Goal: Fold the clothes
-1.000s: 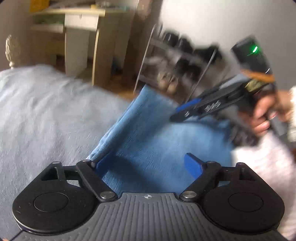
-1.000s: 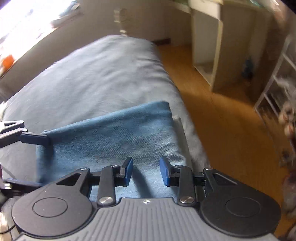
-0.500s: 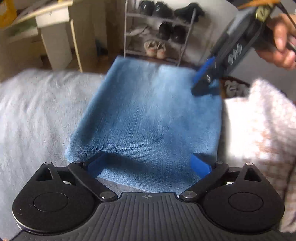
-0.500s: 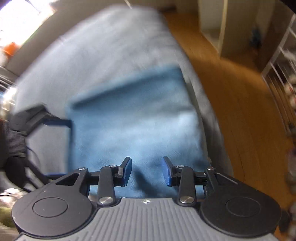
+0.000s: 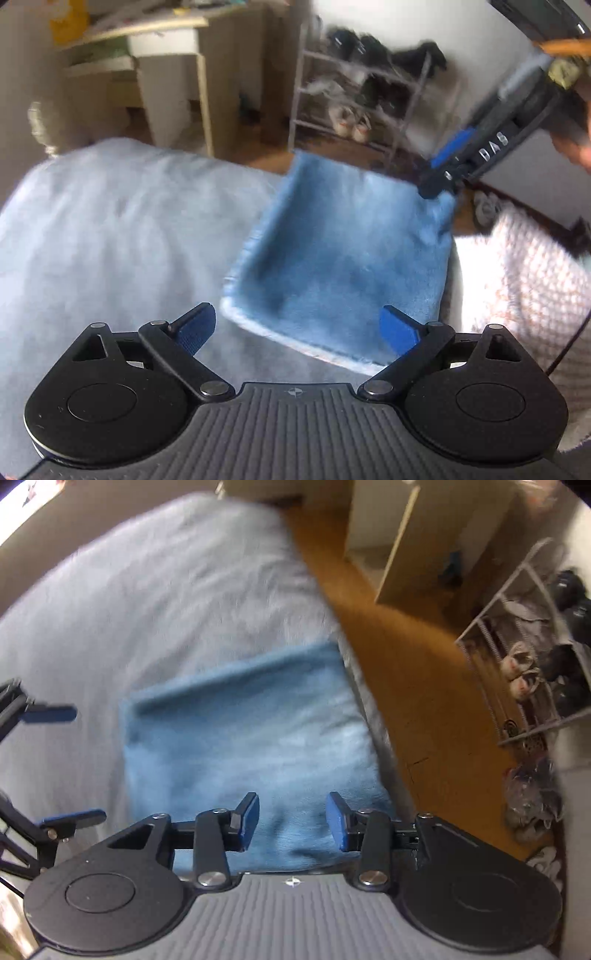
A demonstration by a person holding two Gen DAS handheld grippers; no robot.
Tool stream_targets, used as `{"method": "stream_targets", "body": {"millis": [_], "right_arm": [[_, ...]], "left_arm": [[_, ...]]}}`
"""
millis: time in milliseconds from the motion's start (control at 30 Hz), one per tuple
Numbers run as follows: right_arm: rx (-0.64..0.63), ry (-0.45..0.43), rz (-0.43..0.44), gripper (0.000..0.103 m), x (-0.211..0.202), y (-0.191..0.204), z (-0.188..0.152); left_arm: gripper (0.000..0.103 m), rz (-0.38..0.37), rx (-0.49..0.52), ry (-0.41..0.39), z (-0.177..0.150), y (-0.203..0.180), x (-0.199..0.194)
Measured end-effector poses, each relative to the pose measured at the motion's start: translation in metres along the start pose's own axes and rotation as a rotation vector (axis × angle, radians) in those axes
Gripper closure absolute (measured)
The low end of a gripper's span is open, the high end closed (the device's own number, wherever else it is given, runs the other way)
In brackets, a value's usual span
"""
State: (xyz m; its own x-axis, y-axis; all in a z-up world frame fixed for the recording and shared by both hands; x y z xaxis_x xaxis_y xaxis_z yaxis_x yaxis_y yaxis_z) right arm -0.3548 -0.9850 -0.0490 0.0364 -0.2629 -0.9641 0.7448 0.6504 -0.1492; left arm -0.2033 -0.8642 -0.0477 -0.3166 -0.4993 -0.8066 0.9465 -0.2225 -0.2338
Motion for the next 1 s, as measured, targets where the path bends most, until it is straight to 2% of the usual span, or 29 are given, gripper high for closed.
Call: {"method": "stream_targets", "body": {"millis": [167,267,367,533,700,800,867,933,1000], "right_arm": [[0.129,-0.069,-0.029,0.056,-0.054,0.026,-0.001],[0.183,-0.097,-0.062,0.055,-0.085,0.044,-0.006],[0.237,-0.126,-0.096,0.055,-0.115,0.063,-0.009],[0.356,-0.197,-0.153,0.055,-0.178,0.094,-0.014],[0.426,-0.274,-0.192,0.053,-0.233,0.144,-0.036],[0.477,-0.301,-0.21,0.05,-0.253,0.174,-0.057],[0.524,-0.293,-0.217,0.049,-0.26,0.19,-0.076],[0.565,-0.279,-0.243,0.048,-0.262,0.198,-0.095],[0.603,-0.265,-0.264,0.048,-0.262,0.204,-0.111]], "left_arm": [[0.006,0.026,-0.058,-0.106,0.002,0.009,-0.066],[0.005,0.054,-0.038,-0.149,-0.008,0.015,-0.105],[0.005,0.089,0.005,-0.171,-0.031,0.024,-0.143],[0.005,0.147,0.02,-0.216,-0.091,0.057,-0.215],[0.005,0.298,0.104,-0.212,-0.133,0.097,-0.272],[0.006,0.336,0.156,-0.208,-0.133,0.112,-0.286],[0.006,0.334,0.191,-0.232,-0.124,0.115,-0.294],[0.005,0.315,0.21,-0.274,-0.112,0.115,-0.301],[0.005,0.258,0.164,-0.299,-0.101,0.113,-0.305]]}}
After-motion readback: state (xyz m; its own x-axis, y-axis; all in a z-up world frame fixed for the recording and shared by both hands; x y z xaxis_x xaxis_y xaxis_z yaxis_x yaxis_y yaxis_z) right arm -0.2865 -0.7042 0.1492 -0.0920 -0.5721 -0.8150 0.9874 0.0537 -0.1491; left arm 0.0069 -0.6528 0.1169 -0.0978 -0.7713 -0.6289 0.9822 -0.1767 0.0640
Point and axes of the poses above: each gripper's, at about its wrist camera, not at the fingertips, and x roughly the way its jaws point, y to its left, z to its top, the point moved 8 cm from there along x, roughly the way its jaws point, and after that the axes turned 10 degrees about -z, right-handed, at the moved point
